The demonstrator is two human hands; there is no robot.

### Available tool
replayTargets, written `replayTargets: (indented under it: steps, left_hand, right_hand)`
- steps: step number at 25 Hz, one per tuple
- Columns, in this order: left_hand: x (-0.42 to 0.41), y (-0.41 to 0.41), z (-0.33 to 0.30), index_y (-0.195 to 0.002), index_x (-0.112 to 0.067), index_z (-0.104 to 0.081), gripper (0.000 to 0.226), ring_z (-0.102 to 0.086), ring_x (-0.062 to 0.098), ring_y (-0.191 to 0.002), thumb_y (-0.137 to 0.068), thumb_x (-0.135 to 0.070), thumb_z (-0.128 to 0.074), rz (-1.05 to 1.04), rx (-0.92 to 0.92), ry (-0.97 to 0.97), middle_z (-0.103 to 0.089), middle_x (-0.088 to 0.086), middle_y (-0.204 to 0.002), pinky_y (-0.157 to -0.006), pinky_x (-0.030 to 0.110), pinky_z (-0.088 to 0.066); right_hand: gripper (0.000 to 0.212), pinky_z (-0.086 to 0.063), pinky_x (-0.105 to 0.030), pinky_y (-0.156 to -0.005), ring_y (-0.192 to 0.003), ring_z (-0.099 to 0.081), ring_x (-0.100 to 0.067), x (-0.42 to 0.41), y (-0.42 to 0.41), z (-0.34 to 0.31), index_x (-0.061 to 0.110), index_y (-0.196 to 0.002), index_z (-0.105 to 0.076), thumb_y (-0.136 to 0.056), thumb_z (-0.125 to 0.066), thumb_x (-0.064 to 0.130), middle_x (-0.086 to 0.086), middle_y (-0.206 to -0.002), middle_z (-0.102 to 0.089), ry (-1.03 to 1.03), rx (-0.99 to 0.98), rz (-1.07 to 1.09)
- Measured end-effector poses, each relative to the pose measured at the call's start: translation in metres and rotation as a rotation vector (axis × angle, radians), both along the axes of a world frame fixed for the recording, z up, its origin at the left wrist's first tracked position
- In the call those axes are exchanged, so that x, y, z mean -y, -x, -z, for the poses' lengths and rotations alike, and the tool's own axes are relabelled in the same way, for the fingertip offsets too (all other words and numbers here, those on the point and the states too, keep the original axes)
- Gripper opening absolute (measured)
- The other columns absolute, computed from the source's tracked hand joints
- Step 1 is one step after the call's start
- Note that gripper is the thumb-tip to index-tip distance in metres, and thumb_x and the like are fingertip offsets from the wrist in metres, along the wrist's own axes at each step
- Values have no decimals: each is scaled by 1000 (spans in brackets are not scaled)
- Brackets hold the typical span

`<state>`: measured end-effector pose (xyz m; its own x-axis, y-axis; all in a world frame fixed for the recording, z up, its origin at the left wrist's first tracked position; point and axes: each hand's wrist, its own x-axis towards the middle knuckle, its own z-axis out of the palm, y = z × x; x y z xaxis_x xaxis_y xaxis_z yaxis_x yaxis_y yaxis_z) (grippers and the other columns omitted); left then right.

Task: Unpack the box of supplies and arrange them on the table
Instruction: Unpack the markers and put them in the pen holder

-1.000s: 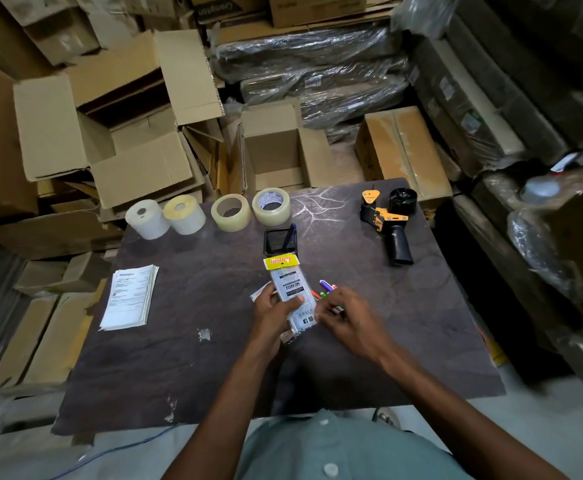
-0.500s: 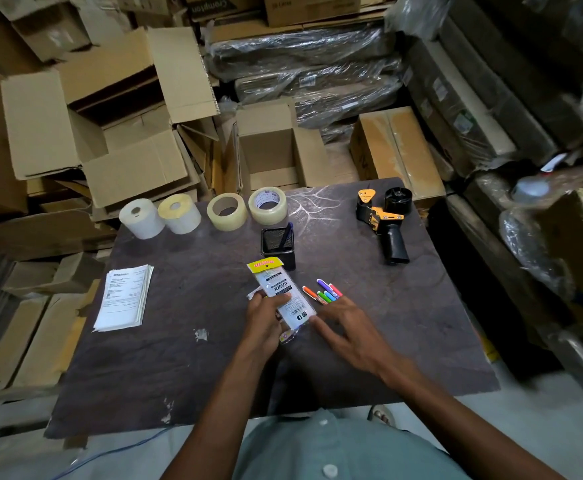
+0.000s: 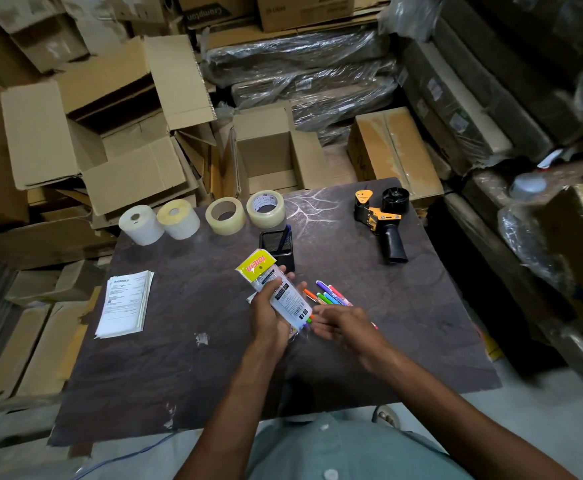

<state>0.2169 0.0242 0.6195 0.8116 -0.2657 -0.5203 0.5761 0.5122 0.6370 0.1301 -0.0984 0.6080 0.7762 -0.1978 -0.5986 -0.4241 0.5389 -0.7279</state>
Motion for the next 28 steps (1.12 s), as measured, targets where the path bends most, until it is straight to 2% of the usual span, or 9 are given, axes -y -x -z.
replayTargets:
  steps: [2,6,10,12,14,16,19,23,28]
  left_hand:
    - [2,1,-3,-123,-17,-60,30,-64,35,-108,-97,-17,-45,69,98,-40,-68,15,-119,-91,43,-49]
    - [10,7,-17,-128,-12,-58,32,-67,31,-103,-100,-21,-44,154,257,-112,-67,18,-119,-83,35,-54]
    - [15,7,-23,-131,-7,-57,47,-66,34,-107,-92,-34,-51,198,364,-130,-66,20,-119,-87,36,-54]
    - [16,6,-27,-132,-5,-55,50,-67,33,-106,-93,-34,-48,210,395,-112,-67,18,-118,-86,35,-55]
    - [15,2,-28,-130,-6,-57,45,-66,33,-104,-96,-33,-46,200,395,-80,-67,17,-114,-87,36,-54]
    - [12,0,-30,-124,-9,-59,37,-64,33,-102,-100,-32,-42,168,354,-47,-67,15,-110,-89,39,-51]
    - [10,-2,-34,-120,-12,-60,37,-64,32,-101,-102,-33,-36,173,331,-46,-67,13,-109,-93,42,-47]
    - [10,-5,-36,-120,-11,-59,37,-64,32,-100,-103,-34,-35,143,338,-24,-67,14,-107,-94,44,-47]
    - [2,-11,-31,-123,-14,-59,38,-67,33,-100,-103,-36,-35,103,301,-31,-68,13,-109,-96,49,-47]
  right_hand:
    - [16,-62,-27,-75,-83,-73,-21,-1,-4,-3,1,-106,-66,-98,-53,6,-15,-93,-76,-188,-70,50]
    - [17,-63,-31,-63,-68,-76,-22,-7,-6,-3,2,-97,-62,-98,-45,5,-13,-76,-76,-376,-136,112]
    - [19,-64,-44,-69,-80,-75,-29,-8,-6,-4,-1,-106,-60,-99,-44,7,-20,-92,-76,-497,-135,155]
    - [19,-63,-44,-70,-77,-76,-28,-7,-6,-3,1,-106,-60,-100,-46,10,-19,-91,-76,-506,-141,167]
    - [19,-64,-42,-68,-75,-76,-25,-6,-6,1,2,-111,-60,-100,-49,13,-16,-91,-77,-491,-159,169]
    - [27,-63,-41,-67,-84,-76,-26,-5,-4,5,3,-123,-57,-99,-55,16,-17,-103,-76,-505,-159,171]
    - [37,-63,-40,-69,-97,-74,-29,0,1,9,4,-130,-54,-97,-60,18,-19,-118,-71,-581,-77,166]
    - [37,-64,-37,-75,-97,-74,-27,2,6,8,4,-129,-60,-94,-63,16,-19,-124,-68,-654,35,140]
    - [39,-62,-30,-74,-106,-71,-27,7,8,5,1,-127,-61,-90,-68,10,-19,-126,-67,-581,132,120]
